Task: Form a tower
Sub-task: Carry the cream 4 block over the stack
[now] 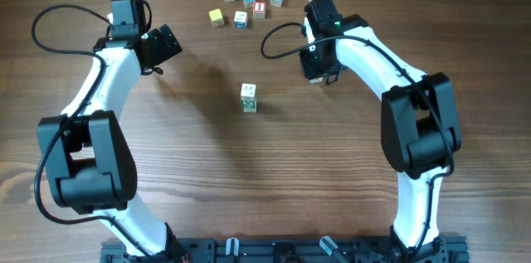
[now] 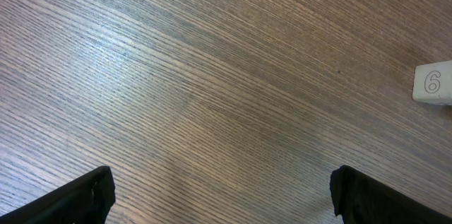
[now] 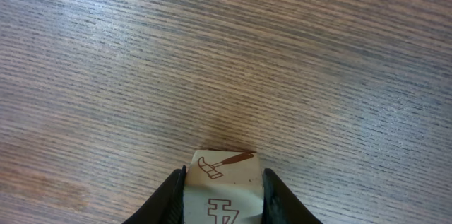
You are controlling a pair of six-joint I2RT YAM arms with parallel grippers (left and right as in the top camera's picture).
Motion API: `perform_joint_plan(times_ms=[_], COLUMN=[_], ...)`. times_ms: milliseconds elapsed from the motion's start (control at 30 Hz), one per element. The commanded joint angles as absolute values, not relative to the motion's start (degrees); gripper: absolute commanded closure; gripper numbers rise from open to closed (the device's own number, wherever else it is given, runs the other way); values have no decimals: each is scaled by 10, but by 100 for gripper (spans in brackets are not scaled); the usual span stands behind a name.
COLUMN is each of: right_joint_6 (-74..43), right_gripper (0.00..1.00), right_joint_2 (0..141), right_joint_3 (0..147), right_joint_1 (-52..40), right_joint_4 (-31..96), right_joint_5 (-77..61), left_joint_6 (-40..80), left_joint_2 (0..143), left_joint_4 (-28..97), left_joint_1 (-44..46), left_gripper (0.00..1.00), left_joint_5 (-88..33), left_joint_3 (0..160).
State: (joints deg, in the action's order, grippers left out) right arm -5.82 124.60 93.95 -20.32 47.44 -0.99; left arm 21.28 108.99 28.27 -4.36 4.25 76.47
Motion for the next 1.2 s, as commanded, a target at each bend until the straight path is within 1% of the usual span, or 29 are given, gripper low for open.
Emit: perform_joint_plan(times_ms=[0, 67, 133, 167, 200, 233, 333, 367, 467, 500, 633, 733, 833, 1167], right_joint_6=[-63, -77, -96, -105, -163, -192, -209, -223, -310, -345, -434, -459, -497, -502], right_gripper=[71, 71, 72, 71, 72, 72, 72, 71, 72, 72, 71, 73, 72, 72], right_joint_2=[1228, 1209, 1182, 1173, 1147, 1135, 1123, 1123, 1123, 1123, 1123, 1123, 1127, 1160], right_joint_3=[993, 1032, 1068, 1072, 1074, 1074, 1074, 1074, 1073, 1073, 1073, 1071, 1055, 1054], right_joint_1=[-204, -204, -204, -206, -211, -218, -254, -266, -331, -360, -430, -458, -462, -462], right_joint_4=[514, 557, 595, 599, 605, 609, 622, 625, 622, 615, 610, 603, 592, 592], right_joint_5=[-1, 0, -28, -41, -50, -52, -116, -116, -45, 2, 100, 109, 109, 101], left_joint_6=[210, 210, 210, 210, 210, 210, 210, 210, 210, 210, 210, 210, 210, 210], left_joint_2=[1095, 1095, 1095, 1095, 1095, 1095, 1095, 1095, 1095, 1095, 1095, 1095, 1095, 1095], left_joint_4=[283, 283, 283, 283, 283, 283, 283, 283, 283, 283, 283, 283, 283, 283], left_joint_1=[-44, -44, -44, -44, -44, -44, -44, -44, -44, -44, -44, -44, -44, -44], left_gripper=[0, 0, 0, 0, 0, 0, 0, 0, 0, 0, 0, 0, 0, 0], left_joint_5=[46, 46, 46, 46, 46, 46, 46, 46, 46, 46, 46, 46, 46, 46], left_joint_3=[771, 771, 771, 771, 771, 771, 771, 771, 771, 771, 771, 771, 771, 771])
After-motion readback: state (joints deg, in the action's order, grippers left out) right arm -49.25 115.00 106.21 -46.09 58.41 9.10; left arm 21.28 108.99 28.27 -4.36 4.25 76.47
